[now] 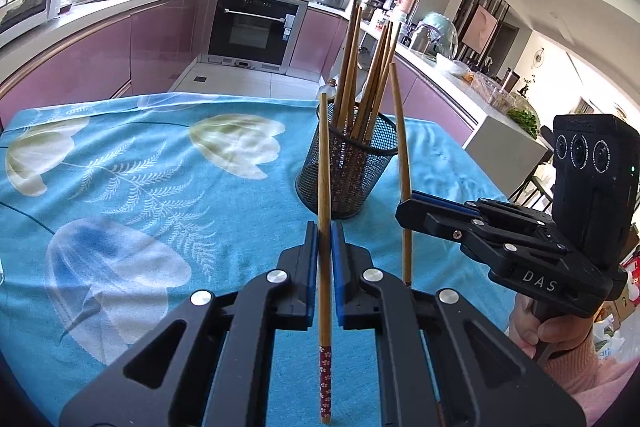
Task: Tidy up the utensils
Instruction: 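Lift both held chopsticks upright and carry them over the mesh cup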
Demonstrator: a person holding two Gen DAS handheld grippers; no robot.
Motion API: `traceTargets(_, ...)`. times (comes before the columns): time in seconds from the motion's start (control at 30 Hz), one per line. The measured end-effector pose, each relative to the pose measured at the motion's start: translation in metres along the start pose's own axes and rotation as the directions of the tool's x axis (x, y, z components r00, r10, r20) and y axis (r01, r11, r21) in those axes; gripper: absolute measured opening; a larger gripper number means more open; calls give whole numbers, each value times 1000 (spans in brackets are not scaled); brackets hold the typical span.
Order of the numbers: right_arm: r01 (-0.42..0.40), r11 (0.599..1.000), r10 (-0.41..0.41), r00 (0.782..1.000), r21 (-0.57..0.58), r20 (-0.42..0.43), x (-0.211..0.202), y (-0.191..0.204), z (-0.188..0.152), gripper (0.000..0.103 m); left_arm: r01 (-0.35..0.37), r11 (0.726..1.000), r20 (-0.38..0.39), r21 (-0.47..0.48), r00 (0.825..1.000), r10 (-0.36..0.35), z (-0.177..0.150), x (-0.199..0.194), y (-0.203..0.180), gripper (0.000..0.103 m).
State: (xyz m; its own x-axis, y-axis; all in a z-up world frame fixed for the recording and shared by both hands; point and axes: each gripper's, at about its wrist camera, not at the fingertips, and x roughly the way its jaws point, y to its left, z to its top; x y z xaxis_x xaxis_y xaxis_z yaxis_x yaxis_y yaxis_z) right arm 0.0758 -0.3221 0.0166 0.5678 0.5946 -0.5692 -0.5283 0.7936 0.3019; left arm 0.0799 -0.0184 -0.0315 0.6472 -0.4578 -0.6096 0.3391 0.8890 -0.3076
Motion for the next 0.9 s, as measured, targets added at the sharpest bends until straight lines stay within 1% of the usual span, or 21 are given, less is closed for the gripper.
traceTargets(0.53,4,1000,-4,999,3,47,-12,-5,9,6,14,1000,39,27,999,-15,13,-12,-14,8)
traceTargets(0.9,14,1000,-13,996,-7,90,-24,-6,21,6,24,999,55,27,998,-25,21,-16,-18,8)
